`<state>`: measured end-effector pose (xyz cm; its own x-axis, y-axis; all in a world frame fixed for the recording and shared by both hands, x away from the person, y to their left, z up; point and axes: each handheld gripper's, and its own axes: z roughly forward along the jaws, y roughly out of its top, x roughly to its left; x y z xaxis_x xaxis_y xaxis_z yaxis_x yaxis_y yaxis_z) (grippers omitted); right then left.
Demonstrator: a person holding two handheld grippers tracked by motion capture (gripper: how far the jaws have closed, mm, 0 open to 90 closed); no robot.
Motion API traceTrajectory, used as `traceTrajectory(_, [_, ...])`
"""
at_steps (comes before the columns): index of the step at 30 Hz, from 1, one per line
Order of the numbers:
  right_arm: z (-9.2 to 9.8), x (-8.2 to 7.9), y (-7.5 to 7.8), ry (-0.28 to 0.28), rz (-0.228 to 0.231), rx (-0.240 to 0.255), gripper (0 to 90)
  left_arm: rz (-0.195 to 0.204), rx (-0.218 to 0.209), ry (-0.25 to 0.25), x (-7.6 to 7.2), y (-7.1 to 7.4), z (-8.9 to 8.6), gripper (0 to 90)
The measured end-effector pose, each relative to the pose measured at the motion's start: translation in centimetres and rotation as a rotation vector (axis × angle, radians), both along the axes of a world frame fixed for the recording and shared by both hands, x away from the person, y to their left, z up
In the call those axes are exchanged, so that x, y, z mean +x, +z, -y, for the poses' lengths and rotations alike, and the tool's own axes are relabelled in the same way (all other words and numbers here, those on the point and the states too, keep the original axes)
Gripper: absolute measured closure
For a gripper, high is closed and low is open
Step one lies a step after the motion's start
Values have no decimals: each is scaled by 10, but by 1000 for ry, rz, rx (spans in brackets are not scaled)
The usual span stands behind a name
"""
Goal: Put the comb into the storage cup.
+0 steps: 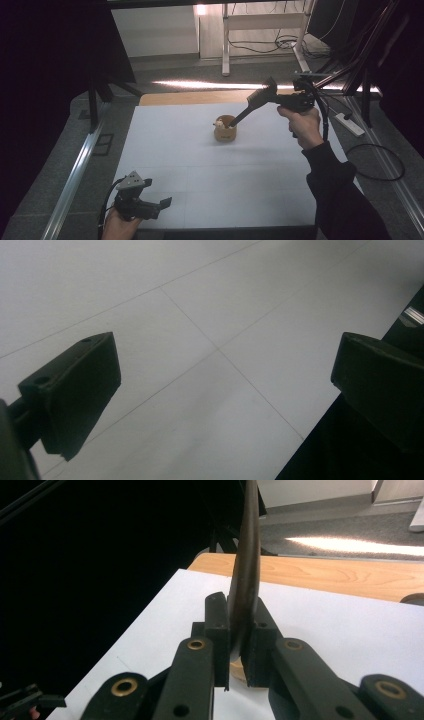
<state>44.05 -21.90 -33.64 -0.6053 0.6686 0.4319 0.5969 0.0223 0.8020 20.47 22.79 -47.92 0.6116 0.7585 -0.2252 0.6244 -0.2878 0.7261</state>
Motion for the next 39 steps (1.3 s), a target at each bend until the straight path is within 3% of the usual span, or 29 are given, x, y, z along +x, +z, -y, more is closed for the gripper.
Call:
traceTrajectory(11, [-1, 10, 2, -27, 5, -4, 838, 9, 14, 4, -1, 1, 0, 9])
traceTrajectory(21, [-6, 16, 4, -45, 22, -32, 837, -6, 13, 5, 0, 0, -1, 0])
traceTrajectory(39, [-21, 27, -8, -58, 18, -67, 837, -20, 7, 3, 2, -1, -2, 0])
